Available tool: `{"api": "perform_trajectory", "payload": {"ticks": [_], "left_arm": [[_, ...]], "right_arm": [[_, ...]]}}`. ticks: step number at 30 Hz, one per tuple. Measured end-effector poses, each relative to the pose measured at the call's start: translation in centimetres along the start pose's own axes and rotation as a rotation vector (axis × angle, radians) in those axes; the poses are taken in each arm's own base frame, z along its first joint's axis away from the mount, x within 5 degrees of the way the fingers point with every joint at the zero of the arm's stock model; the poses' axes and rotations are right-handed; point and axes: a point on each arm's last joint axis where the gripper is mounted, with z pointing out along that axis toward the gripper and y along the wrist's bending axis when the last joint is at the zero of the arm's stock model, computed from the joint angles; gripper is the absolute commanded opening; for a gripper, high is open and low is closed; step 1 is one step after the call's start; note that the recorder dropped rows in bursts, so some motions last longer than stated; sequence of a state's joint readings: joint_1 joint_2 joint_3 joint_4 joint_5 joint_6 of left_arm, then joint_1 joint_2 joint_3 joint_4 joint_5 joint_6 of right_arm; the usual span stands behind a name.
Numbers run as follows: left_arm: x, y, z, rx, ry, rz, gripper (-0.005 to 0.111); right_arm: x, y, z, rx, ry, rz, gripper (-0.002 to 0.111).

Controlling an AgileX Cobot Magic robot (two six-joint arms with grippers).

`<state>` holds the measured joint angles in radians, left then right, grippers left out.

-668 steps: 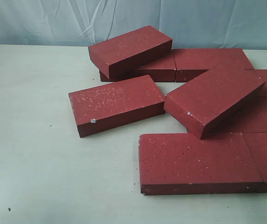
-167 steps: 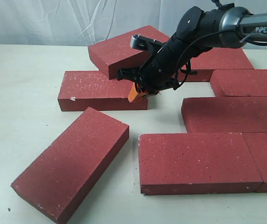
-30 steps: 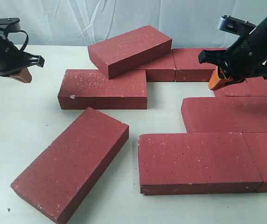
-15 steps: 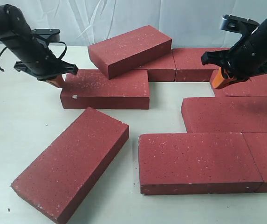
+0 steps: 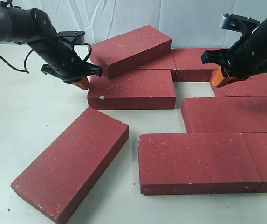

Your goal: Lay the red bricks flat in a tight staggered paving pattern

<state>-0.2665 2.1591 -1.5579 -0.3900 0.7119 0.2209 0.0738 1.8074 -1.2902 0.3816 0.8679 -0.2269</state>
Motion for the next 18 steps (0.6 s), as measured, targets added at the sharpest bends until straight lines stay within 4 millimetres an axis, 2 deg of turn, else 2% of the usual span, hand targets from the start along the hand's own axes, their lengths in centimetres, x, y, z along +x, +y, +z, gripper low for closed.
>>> {"api": "perform_trajectory", "payload": {"ticks": [18], "left_arm": [[-0.1,-3.0,0.8,0.095,-0.038,-0.058,0.0]], "right_arm": [[-0.1,0.1,0.0,-0.012,-0.007,0.01,-0.001]]}}
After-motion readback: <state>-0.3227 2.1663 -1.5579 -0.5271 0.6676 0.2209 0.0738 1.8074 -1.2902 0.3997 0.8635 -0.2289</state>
